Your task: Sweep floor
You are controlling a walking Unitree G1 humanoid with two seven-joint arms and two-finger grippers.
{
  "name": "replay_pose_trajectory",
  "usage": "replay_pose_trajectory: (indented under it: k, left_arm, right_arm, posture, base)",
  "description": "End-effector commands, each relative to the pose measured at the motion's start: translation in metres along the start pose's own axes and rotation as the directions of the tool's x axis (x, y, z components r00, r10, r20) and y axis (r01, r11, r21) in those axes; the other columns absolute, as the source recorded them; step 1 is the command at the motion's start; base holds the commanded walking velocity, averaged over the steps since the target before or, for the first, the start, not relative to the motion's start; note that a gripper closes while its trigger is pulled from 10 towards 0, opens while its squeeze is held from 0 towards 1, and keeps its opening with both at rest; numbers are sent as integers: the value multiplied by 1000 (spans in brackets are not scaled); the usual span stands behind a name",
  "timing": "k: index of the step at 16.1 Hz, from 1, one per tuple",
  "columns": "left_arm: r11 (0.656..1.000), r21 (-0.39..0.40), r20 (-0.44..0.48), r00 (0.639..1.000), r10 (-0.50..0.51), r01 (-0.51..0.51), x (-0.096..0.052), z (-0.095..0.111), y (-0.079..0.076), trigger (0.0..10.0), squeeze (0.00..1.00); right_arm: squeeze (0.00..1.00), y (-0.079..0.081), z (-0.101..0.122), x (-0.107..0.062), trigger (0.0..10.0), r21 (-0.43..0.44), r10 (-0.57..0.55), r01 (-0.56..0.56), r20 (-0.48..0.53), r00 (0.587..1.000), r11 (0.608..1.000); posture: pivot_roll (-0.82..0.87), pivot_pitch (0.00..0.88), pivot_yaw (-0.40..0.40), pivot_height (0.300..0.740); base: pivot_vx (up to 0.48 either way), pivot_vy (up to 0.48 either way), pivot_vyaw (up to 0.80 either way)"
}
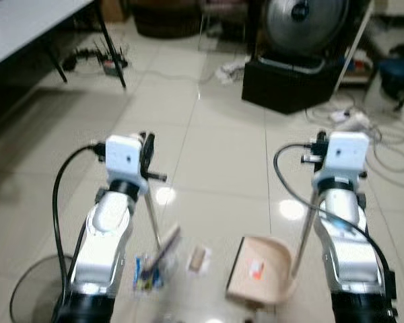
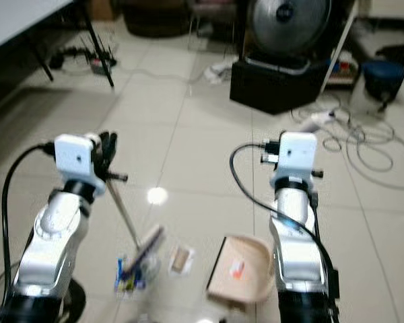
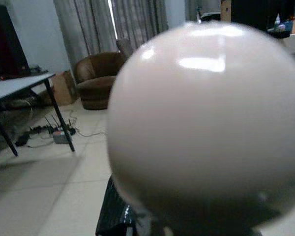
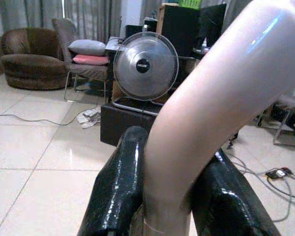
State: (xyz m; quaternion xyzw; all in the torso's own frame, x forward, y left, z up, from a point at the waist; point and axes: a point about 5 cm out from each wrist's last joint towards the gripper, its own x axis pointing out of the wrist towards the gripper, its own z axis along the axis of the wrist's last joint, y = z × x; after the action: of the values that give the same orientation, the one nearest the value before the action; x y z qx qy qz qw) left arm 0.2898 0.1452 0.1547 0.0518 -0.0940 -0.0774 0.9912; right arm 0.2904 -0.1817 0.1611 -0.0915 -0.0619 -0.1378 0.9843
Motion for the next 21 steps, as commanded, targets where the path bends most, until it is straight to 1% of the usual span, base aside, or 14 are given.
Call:
replay_pose_trajectory:
  k: [1, 3, 5, 13, 14, 17, 18, 19, 20, 21]
  left_arm:
    - [1000, -13, 33, 999, -24, 25, 2, 6, -6, 10000, 0]
    - [999, -16, 29, 999, -29, 29, 3, 6, -7, 10000, 0]
    - [999, -17, 25, 999, -31, 31, 3, 5, -7, 10000, 0]
    - [999, -21, 8, 999, -40, 40, 0, 1, -9, 10000, 0]
    - [999, -19, 3, 999, -39, 40, 0, 0, -9, 10000, 0]
    - [999, -30, -27, 999, -39, 38, -1, -6, -11, 10000, 0]
    - [999, -14, -63, 998, -32, 31, -2, -20, -15, 10000, 0]
    - [1000, -7, -74, 997, -24, 23, -2, -24, -15, 10000, 0]
    - [1000, -6, -74, 997, 30, -30, -1, -29, -13, 10000, 0]
    - [999, -8, -70, 996, 50, -51, -1, -29, -12, 10000, 0]
  right_arm:
    - [0, -7, 3, 2, 10000, 3, -33, 33, 9, 999, 999]
    - [0, -10, -1, 2, 10000, 43, -50, 51, -21, 999, 998]
    - [0, -10, -2, 1, 10000, 43, -48, 49, -22, 999, 998]
    - [0, -6, -6, -2, 10000, 24, -31, 31, -15, 999, 999]
    - [0, -5, -6, -1, 10000, 13, -25, 25, 3, 1000, 1000]
    - [0, -3, -8, 1, 10000, 15, -9, 8, 29, 1000, 1000]
    - [0, 1, -10, 4, 10000, 18, 15, -16, 77, 997, 1000]
    - [0, 2, -10, 5, 10000, 15, 24, -25, 96, 995, 1000]
    - [0, 5, -11, 6, 10000, 9, 44, -45, 130, 990, 999]
    - [0, 5, -12, 6, 10000, 5, 50, -51, 139, 989, 999]
  posture:
    - [-26, 84, 51, 740]
    - [-25, 86, 52, 740]
    - [-24, 87, 54, 740]
    - [-19, 106, 56, 740]
    - [-17, 110, 56, 740]
    - [-12, 127, 52, 740]
    - [-12, 153, 52, 740]
    - [-12, 153, 52, 740]
    - [-6, 180, 48, 740]
    - [-6, 180, 48, 740]
  base:
    - [349, 0, 0]
    - [347, 0, 0]
    - [347, 0, -509]
    - [343, 0, 0]
    - [319, 0, 0]
    - [0, 0, 0]
    - [0, 0, 0]
    - [0, 0, 0]
    - [0, 0, 0]
    - [0, 0, 0]
